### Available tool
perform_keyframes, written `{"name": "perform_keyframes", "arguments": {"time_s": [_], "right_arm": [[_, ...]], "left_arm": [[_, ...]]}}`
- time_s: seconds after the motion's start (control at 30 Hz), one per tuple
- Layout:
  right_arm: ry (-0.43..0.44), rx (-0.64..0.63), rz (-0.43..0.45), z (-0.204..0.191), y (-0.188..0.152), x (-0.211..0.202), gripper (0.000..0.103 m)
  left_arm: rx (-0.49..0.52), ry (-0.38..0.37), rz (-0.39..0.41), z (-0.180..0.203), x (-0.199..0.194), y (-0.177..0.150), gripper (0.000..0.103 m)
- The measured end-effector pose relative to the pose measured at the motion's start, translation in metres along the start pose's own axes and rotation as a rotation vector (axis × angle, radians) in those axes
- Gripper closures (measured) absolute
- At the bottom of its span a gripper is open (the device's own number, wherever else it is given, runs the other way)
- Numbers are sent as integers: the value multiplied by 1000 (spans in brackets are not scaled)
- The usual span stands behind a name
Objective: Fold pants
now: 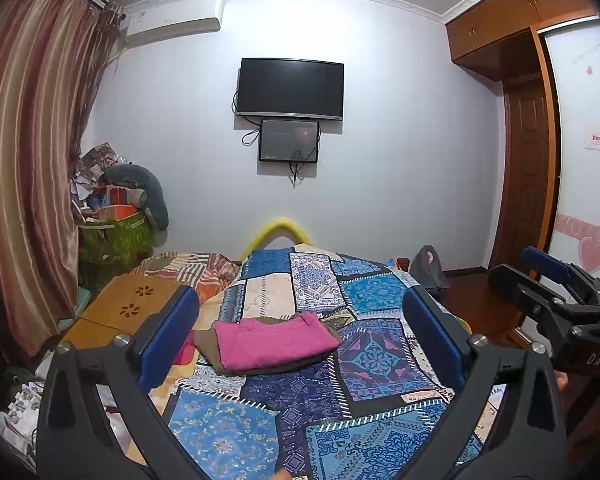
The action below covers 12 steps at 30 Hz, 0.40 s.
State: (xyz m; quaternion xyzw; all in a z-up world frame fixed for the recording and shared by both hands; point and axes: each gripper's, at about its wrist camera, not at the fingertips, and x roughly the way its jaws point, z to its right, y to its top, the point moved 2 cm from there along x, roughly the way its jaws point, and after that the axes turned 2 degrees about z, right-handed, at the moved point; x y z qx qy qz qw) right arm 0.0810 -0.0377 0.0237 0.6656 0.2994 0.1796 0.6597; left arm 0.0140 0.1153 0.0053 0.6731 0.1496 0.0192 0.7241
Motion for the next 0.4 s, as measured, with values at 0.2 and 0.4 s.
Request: {"name": "perform_keyframes", "arguments": {"time_s": [0.2, 0.4], "right_arm": [[0, 3, -6, 0, -2, 1, 0], [4, 8, -14, -1, -3, 3, 0]], "left_arm": [[2, -2, -5, 0, 1, 0, 0], [-1, -5, -13, 1, 3, -1, 0]]}}
